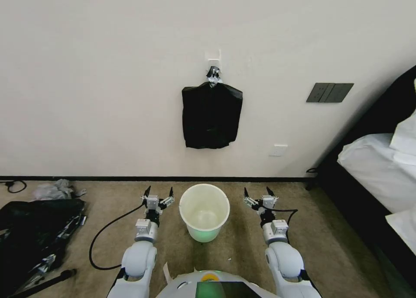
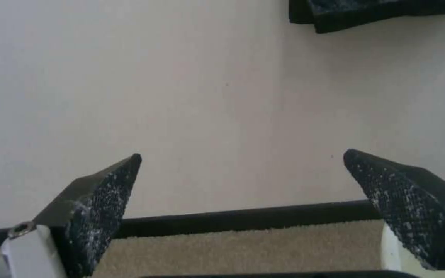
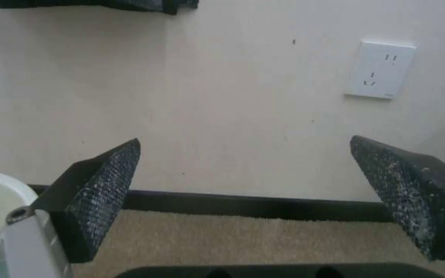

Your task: Place a trash bag onto the trash bin.

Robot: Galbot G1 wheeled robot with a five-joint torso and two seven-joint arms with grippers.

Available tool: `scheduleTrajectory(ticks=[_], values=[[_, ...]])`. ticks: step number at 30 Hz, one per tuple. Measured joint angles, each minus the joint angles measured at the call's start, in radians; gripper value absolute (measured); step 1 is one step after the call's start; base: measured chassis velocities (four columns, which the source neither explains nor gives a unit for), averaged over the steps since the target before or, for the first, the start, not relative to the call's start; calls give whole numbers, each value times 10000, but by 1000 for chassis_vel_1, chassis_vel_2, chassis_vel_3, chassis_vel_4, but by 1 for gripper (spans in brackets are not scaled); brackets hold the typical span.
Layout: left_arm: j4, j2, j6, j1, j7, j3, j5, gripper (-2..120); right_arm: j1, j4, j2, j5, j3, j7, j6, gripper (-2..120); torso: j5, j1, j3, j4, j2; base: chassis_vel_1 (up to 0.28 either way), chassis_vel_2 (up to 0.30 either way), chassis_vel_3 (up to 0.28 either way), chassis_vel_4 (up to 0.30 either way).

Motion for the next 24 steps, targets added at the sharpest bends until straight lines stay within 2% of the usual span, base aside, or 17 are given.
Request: scheduleTrajectory(ticks=[24], values=[[0, 0, 0, 0, 0, -1, 0, 100, 0, 0, 0, -1, 0, 0, -1, 100, 0, 0, 0, 0, 0, 0, 0, 0, 0]])
